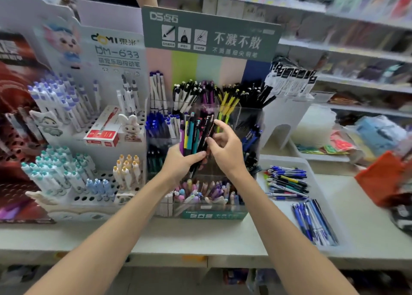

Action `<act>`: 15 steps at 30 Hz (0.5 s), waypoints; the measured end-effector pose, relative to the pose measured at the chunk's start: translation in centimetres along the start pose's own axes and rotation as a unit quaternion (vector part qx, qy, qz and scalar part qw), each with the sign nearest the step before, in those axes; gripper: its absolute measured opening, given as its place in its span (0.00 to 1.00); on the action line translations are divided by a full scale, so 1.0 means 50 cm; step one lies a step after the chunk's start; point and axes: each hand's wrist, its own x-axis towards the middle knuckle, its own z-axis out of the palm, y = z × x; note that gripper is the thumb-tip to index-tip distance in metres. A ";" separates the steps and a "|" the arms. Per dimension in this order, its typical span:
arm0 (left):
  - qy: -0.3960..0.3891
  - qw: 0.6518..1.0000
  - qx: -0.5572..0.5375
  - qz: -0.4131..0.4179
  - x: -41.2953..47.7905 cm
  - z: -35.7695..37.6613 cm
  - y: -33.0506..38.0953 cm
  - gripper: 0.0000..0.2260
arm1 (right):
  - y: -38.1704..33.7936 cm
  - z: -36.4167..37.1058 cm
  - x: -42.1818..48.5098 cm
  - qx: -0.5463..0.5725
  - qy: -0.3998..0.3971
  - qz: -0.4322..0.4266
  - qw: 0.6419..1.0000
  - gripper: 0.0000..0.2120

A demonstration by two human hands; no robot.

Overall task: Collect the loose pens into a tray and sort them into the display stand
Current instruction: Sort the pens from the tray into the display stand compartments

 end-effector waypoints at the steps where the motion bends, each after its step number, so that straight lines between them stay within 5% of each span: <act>1: -0.003 1.000 -0.001 0.000 0.007 0.023 0.008 0.10 | -0.001 -0.022 0.008 0.001 0.013 0.003 1.000 0.23; 8: 0.019 0.999 -0.007 0.040 0.060 0.144 0.057 0.09 | -0.020 -0.167 0.065 -0.024 0.122 -0.043 0.991 0.23; 15: 0.002 0.998 -0.049 0.050 0.101 0.181 0.091 0.06 | -0.054 -0.279 0.156 -0.001 0.303 -0.148 0.942 0.19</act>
